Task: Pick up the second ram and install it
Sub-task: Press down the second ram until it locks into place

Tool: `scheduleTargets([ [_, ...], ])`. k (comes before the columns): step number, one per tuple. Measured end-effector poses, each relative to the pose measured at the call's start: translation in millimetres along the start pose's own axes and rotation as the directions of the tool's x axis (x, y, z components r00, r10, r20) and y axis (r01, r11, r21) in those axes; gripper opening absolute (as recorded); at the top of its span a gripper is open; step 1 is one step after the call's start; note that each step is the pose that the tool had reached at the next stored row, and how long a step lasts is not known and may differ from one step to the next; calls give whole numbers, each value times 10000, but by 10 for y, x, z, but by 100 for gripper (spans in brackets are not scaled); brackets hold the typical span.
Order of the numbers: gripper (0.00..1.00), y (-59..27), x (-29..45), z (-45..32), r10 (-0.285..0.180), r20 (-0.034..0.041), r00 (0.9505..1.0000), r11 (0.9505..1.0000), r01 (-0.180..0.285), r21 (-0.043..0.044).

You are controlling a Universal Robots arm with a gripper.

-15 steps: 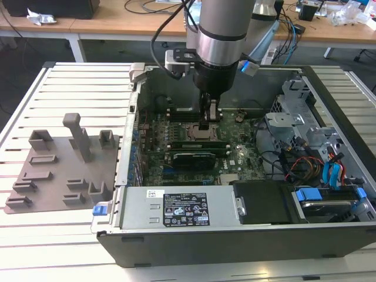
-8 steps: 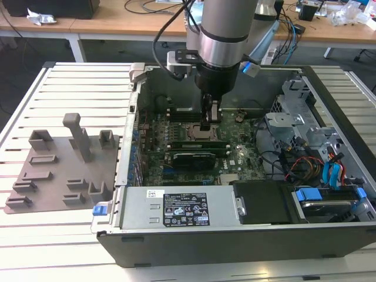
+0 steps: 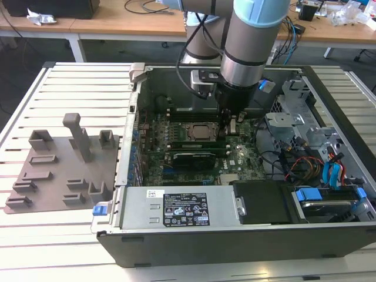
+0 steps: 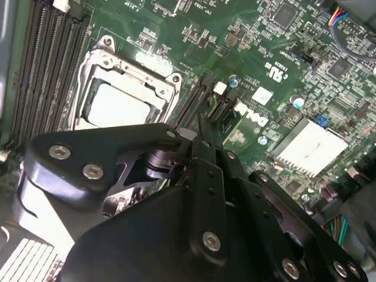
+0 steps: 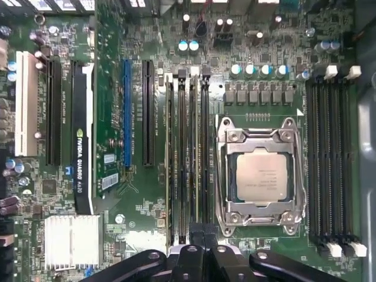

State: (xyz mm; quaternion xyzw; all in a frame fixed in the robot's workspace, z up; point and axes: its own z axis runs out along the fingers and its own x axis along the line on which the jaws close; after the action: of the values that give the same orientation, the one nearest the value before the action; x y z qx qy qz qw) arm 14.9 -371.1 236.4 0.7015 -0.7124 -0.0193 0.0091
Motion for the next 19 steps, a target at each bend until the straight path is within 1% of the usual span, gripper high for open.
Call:
scheduleTargets([
  [1,10,-6,1,44,1,-6,10000,10000,-1,-2],
  [2,10,-8,2,61,0,-11,10000,10000,0,-4],
  [5,10,-9,2,78,0,-18,10000,10000,0,-3],
  [6,10,-9,-2,61,0,2,10000,10000,0,6],
  [7,10,0,-1,-52,3,-15,10000,10000,-3,18],
  [8,10,42,-2,-87,0,-13,10000,10000,1,54],
  [12,10,471,6,-57,-1,-15,10000,10000,1,95],
  [13,10,615,9,-30,-1,-15,10000,9999,1,105],
  [15,10,851,13,25,-2,-16,10000,9999,2,130],
  [18,10,983,16,57,-2,-16,10000,9999,2,144],
  [19,10,1010,16,69,0,-17,10000,9999,0,144],
])
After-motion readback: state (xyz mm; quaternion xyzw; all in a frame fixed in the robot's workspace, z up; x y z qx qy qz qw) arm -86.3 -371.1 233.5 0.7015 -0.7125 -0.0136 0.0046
